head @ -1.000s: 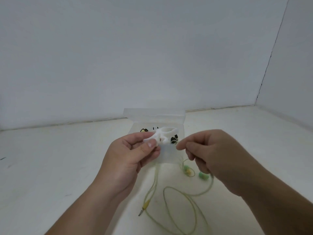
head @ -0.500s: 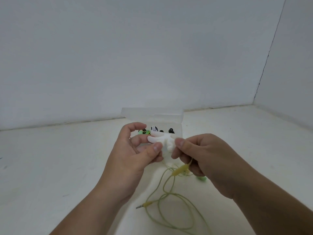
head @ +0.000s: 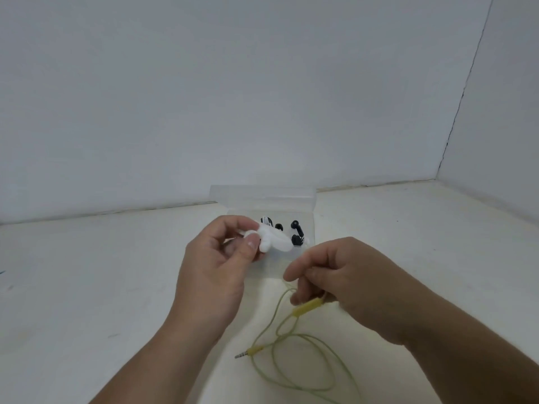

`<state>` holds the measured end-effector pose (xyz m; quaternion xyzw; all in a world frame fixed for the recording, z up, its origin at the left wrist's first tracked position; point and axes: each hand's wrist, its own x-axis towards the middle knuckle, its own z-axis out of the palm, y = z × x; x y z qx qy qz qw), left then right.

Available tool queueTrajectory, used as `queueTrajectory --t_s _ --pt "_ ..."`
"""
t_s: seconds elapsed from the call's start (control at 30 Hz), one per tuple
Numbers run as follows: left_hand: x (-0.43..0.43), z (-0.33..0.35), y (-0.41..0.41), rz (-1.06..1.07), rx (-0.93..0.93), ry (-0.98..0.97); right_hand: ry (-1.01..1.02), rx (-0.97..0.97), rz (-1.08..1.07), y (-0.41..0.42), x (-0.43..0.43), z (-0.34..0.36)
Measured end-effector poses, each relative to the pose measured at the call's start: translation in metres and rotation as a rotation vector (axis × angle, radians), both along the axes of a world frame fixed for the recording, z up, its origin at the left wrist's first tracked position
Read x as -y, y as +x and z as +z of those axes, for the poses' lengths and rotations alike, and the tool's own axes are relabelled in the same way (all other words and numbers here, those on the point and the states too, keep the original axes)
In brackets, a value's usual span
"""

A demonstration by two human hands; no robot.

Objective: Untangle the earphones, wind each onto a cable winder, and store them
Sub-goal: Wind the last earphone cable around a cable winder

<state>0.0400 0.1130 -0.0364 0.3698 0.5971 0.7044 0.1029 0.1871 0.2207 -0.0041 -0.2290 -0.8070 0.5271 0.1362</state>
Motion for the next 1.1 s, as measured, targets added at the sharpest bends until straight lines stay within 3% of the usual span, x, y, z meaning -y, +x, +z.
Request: queueTrajectory --t_s 0.17,0.57,0.73,0.97,1.1 --pt "0.002 -0.002 0.003 -0.036 -0.108 -0.043 0.237 0.085 0.162 0.005 0.001 0.006" --pt "0.002 -0.003 0.012 -0.229 -0.122 -0.147 0.504 -0.123 -0.001 0.007 -0.007 0.005" --pt "0.002 -0.001 0.014 -0.311 -0.011 -0.137 0.509 -0.164 0.010 0.005 -0.006 0.004" --pt "0.001 -0.003 0.011 -0.315 0.004 -0.150 0.445 -0.186 0.043 0.005 -0.008 0.003" --pt "0.002 -0.001 0.013 -0.321 -0.029 -0.180 0.538 -0.209 -0.017 0.005 -0.007 0.003"
